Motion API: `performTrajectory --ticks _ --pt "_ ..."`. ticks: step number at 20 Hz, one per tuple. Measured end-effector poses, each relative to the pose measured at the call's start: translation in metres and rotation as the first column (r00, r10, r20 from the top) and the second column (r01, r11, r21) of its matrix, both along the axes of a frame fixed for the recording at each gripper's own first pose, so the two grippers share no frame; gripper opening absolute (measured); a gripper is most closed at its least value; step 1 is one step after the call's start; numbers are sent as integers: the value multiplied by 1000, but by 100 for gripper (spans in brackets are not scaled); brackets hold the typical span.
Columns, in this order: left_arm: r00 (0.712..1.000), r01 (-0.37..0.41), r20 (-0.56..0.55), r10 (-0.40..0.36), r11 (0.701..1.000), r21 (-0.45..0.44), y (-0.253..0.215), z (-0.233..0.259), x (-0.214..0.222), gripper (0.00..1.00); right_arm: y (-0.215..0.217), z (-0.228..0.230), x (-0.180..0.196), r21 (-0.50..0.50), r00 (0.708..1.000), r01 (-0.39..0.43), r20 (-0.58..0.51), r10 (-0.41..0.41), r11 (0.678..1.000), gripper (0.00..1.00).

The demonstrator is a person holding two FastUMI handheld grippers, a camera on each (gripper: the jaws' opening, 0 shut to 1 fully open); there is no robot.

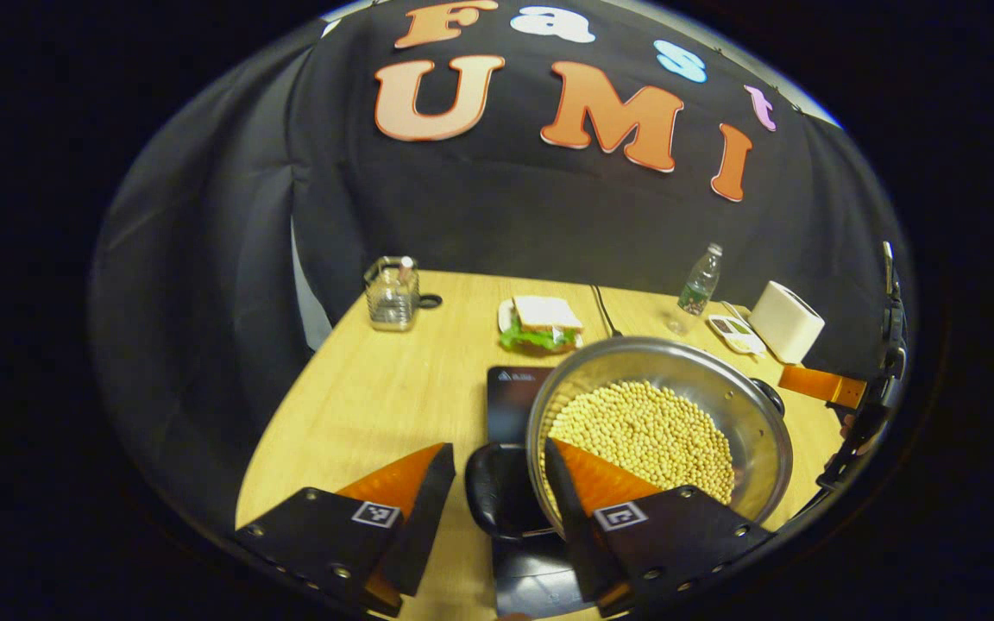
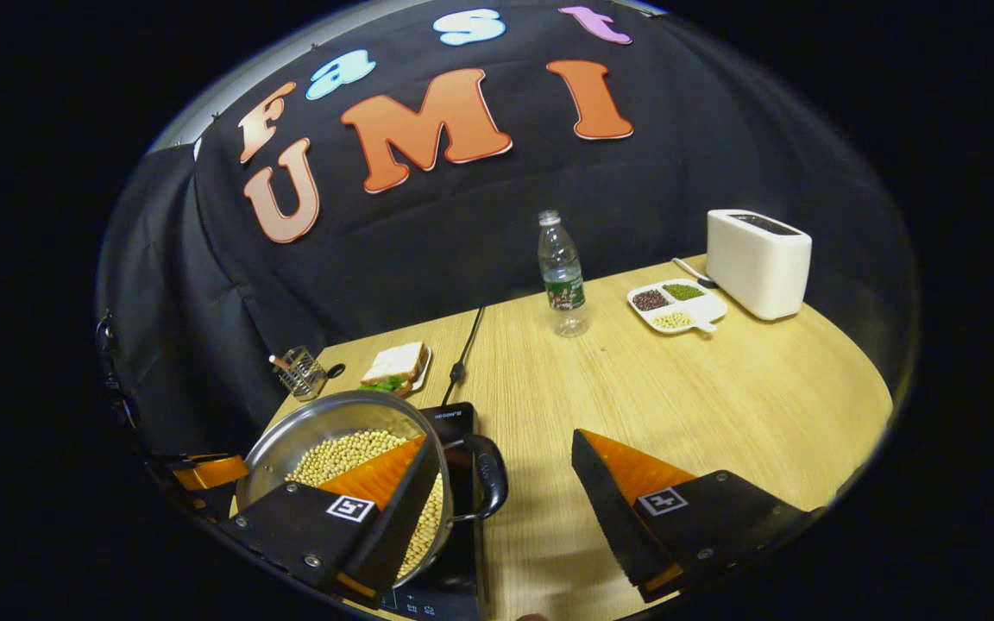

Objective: First push the handle of the pot to place it horizontally, then grasp the pot with both hands and set it on the induction cooktop.

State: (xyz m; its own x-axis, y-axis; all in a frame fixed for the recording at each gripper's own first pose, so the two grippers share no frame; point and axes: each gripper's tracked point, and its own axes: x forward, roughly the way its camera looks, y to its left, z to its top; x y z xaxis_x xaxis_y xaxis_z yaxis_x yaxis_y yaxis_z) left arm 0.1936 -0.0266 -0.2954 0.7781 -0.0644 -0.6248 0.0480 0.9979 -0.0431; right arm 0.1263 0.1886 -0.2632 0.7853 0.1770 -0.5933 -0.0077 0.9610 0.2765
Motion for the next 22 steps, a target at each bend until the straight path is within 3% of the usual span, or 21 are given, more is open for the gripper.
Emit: performTrajectory --ticks 1,5,11,16,17,22 --pt "999 -20 41 19 1000 15 5 21 0 72 -8 10 -2 -2 1000 5 14 -5 1000 95" --pt "969 -61 241 62 998 -8 2 125 -5 72 -48 68 -6 -87 991 15 137 -3 996 95" --pt "847 -47 525 89 995 -93 -33 288 -31 71 -105 173 -22 -167 950 44 313 11 985 95" --pt "751 -3 659 41 998 -59 -73 374 -75 70 -144 236 -39 -215 911 88 412 9 973 95" --pt "747 12 664 30 998 -58 -84 379 -80 70 -147 243 -42 -208 907 91 420 5 974 95" --pt "786 77 618 9 991 -112 -118 376 -98 71 -165 259 -56 -197 888 105 460 -3 975 95"
